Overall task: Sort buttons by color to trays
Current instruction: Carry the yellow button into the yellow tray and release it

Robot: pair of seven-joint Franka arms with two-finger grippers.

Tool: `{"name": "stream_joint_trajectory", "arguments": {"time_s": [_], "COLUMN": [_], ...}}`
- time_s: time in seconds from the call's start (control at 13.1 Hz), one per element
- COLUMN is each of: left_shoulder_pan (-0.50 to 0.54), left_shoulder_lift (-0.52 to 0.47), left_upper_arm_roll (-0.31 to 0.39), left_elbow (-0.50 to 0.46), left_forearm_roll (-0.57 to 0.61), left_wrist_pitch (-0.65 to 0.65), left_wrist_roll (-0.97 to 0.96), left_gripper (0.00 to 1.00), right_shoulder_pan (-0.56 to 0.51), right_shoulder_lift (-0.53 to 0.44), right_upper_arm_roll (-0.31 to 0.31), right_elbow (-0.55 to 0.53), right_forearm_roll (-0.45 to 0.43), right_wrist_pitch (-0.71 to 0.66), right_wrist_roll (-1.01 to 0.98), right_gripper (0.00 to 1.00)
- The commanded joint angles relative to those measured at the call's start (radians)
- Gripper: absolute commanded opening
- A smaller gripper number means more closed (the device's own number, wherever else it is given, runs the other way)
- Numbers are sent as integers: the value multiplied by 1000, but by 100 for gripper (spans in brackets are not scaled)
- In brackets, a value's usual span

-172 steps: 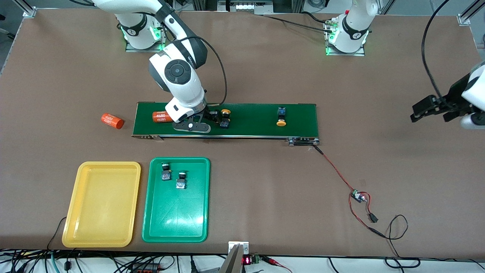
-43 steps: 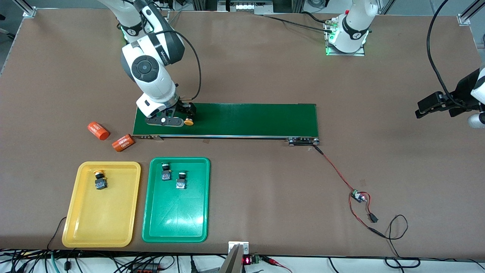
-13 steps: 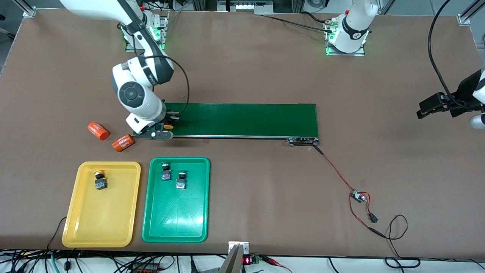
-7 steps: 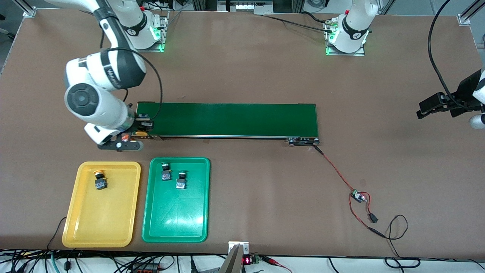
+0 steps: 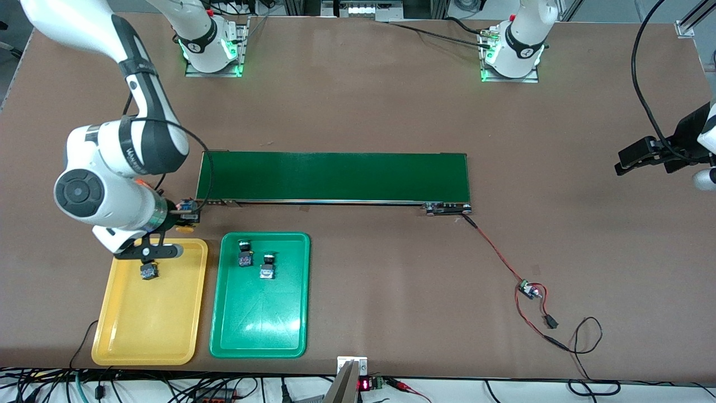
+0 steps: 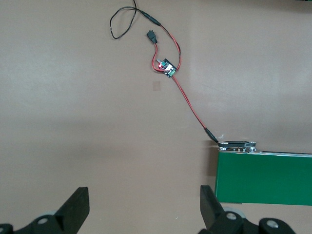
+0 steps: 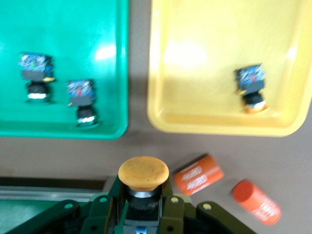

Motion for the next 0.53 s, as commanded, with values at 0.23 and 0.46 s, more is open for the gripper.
{"name": "stream_joint_trajectory", "arguments": {"time_s": [0.23, 0.46], "left_shoulder_pan": [-1, -3], "left_shoulder_lift": [-5, -5], "left_upper_arm_roll": [1, 0], "left_elbow": [-3, -3], "left_forearm_roll": [-7, -7], "left_wrist_pitch": [7, 9], "left_wrist_roll": [9, 9], "left_gripper": [100, 100], "right_shoulder_pan": [-31, -37], "right_shoulder_lift": [165, 266], "right_upper_arm_roll": [-112, -112], "right_elbow": [118, 184], "right_forearm_roll": [79, 87], "right_wrist_pitch": [172, 273], "right_wrist_roll": [-196, -196], "right_gripper": [10, 9]}}
